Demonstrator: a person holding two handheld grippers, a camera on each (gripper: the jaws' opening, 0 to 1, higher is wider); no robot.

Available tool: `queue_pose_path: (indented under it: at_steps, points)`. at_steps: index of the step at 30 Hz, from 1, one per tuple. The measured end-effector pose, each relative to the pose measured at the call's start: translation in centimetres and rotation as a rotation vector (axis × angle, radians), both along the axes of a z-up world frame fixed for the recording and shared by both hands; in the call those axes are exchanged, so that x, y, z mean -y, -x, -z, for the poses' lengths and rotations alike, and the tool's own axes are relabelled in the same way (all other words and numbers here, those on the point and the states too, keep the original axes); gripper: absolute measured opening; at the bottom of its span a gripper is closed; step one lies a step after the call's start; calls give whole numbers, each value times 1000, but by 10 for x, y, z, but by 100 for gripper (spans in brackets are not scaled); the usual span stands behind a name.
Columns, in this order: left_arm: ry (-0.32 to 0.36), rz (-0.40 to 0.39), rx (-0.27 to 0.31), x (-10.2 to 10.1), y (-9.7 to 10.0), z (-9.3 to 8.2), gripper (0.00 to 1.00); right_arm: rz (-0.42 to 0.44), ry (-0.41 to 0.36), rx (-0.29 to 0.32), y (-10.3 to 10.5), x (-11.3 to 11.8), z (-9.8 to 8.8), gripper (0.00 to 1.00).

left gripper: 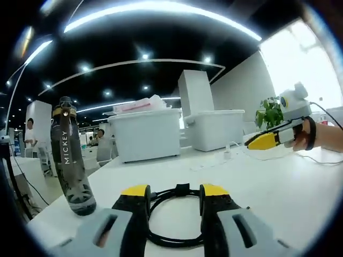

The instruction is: Coil the Type-C to USB data cable on the desktop and secure it with Velcro straps.

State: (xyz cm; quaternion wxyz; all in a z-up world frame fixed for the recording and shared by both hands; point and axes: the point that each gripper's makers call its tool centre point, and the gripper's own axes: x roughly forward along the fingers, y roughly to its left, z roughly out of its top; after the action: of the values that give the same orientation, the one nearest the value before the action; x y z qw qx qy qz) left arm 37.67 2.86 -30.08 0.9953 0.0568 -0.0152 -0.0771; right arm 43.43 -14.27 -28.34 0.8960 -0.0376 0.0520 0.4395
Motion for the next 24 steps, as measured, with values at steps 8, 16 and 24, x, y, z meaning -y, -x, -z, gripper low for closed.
queue_pose_path:
  at_steps: [8, 16, 24]
  points:
    - [-23, 30, 42, 38, 14, -15, 37, 100, -76, 45, 25, 54, -7, 29]
    - [15, 10, 86, 74, 34, -22, 39, 254, -148, 106, 39, 109, -10, 33]
    - [-6, -5, 84, 92, 56, -12, 46, 330, -193, 97, 38, 131, -1, 39]
